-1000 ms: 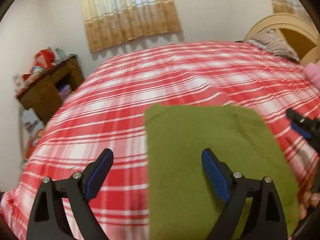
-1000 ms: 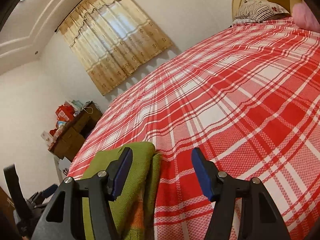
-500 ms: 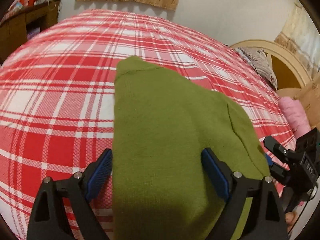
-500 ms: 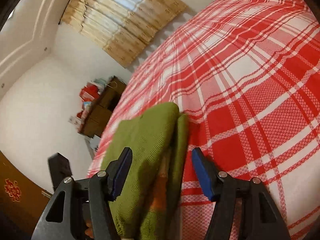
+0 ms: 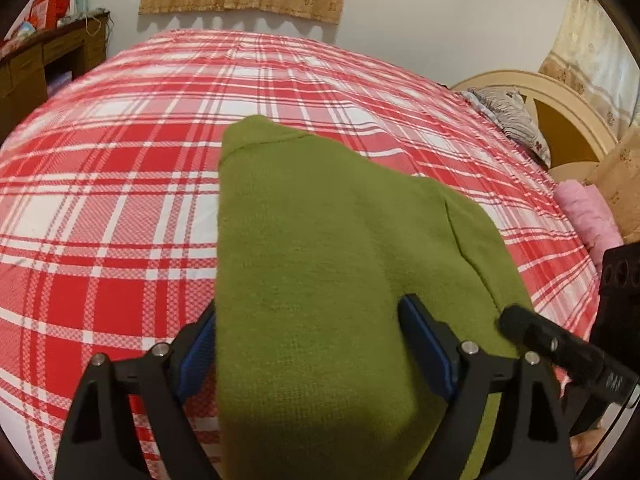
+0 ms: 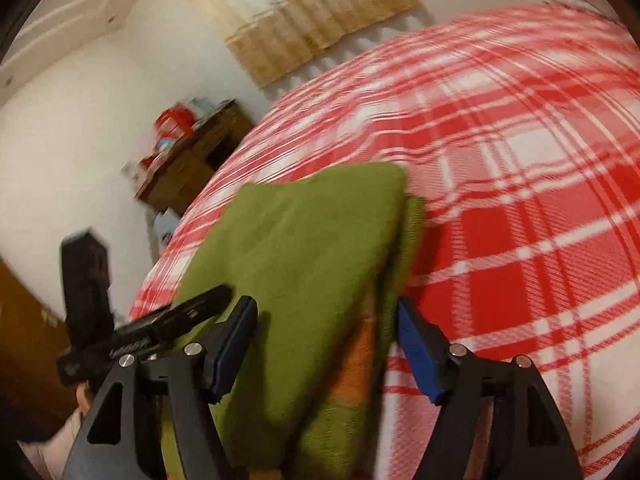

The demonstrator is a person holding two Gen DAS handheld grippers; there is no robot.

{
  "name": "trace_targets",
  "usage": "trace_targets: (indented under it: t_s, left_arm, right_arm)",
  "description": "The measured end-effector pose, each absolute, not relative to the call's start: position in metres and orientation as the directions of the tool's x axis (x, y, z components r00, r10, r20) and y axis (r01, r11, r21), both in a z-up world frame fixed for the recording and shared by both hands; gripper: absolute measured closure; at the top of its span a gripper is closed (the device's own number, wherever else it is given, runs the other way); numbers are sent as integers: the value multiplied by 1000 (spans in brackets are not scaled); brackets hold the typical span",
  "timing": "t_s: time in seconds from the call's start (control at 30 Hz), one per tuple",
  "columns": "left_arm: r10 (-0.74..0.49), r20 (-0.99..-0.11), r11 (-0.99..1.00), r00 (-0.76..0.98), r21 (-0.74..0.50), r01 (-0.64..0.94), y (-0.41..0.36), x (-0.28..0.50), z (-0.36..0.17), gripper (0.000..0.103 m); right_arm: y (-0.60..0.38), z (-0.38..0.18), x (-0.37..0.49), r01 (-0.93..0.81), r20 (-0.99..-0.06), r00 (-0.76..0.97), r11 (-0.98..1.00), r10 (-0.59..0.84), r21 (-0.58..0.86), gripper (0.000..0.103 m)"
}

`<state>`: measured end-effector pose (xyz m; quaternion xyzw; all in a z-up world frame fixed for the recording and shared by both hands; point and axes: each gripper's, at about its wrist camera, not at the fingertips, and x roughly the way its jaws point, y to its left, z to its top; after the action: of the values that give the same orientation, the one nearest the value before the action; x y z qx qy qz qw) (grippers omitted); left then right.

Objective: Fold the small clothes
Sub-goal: 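Grasp the green bundle edge with the left gripper while the right gripper holds the other edge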

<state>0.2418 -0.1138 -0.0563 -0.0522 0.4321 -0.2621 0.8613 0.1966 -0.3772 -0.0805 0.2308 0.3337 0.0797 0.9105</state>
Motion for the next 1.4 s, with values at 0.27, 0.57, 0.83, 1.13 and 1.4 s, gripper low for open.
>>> trace_targets:
  t_s: [0.27,0.57,0.83,1.13,1.4]
  left_arm:
    - [-504,-708,854,494,-325,406,-113,240,-56,17]
    - [-516,-706,848,485,-340,407,-112,241,-58,17]
    - [-505,-699,848,506,-293,442,-119,235,-54,27]
    - [-473,-707,862,526,-250,440,-124,234,-55,28]
    - [-474,-713,861,516,-253,441,-123,232,-52,39]
  right_arm:
    - [-378,-73,187,-52,-493,804,865,332,498,32]
    - [-371,-85,198,-91,-547,727,848,415,522,32]
    - [-375,-95,207,-20,-585,724,859,366,512,34]
    - [-360,-89,205,-20,-607,740,912,290,410,49]
    - [-349,-80,198,8,-611,757,933,230,361,63]
